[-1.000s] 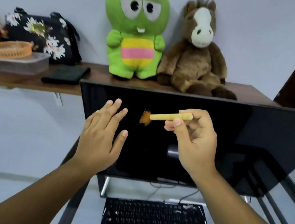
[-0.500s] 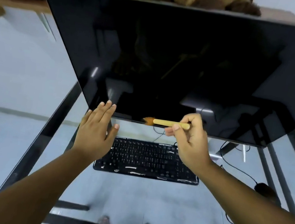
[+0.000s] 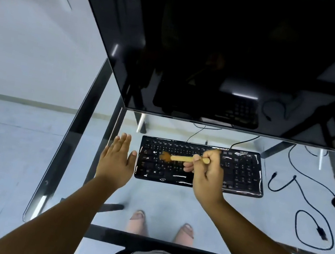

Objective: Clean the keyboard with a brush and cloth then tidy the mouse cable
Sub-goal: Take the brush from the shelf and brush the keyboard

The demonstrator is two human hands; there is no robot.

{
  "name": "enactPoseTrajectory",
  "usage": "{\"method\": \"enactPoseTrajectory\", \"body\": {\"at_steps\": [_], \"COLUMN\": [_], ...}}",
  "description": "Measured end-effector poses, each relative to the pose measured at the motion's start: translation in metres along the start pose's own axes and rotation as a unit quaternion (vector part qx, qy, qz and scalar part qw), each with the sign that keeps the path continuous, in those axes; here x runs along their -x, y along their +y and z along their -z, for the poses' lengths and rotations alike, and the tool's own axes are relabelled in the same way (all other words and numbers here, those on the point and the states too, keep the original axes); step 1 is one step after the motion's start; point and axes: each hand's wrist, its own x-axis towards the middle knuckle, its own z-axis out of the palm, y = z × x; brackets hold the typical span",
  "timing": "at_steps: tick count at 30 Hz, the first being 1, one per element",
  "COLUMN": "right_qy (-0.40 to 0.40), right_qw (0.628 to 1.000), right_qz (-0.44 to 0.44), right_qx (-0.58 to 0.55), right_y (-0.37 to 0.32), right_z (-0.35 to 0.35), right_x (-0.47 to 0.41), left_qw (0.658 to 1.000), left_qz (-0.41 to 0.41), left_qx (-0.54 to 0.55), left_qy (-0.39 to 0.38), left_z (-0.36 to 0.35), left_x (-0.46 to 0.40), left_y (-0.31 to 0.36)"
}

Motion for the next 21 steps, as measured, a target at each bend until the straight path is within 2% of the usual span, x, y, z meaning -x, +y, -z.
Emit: {"method": "enactPoseTrajectory", "body": {"at_steps": [3,5,12,18,21], "right_qy": [0.056,0.067,0.013,-0.026,0.006], "right_qw": [0.998,0.997,0.998,0.993,0.988], "right_qz": [-0.023,-0.029,0.015,0.005,-0.002], "right_qx": [-0.002,0.002,0.064,0.114,0.154], "right_y": [0.004,0.005,0.011,0.015,0.018], "right_z": [-0.021,-0.033,-0.065,-0.072,-0.066], "right_x": [-0.004,-0.005,-0.012,-0.013,-0.013], "left_qw": [1.000,0.999,0.988,0.987,0.987], "left_qz": [0.000,-0.009,-0.041,-0.058,-0.059], "left_qx": [-0.007,-0.015,-0.009,-0.008,-0.007], "left_qy": [-0.028,-0.049,-0.148,-0.148,-0.148], "left_z": [-0.005,-0.009,-0.022,-0.021,-0.023], "left_x": [-0.009,-0.013,-0.017,-0.019,-0.020], "left_y": [-0.012,-0.019,-0.036,-0.043,-0.047]}}
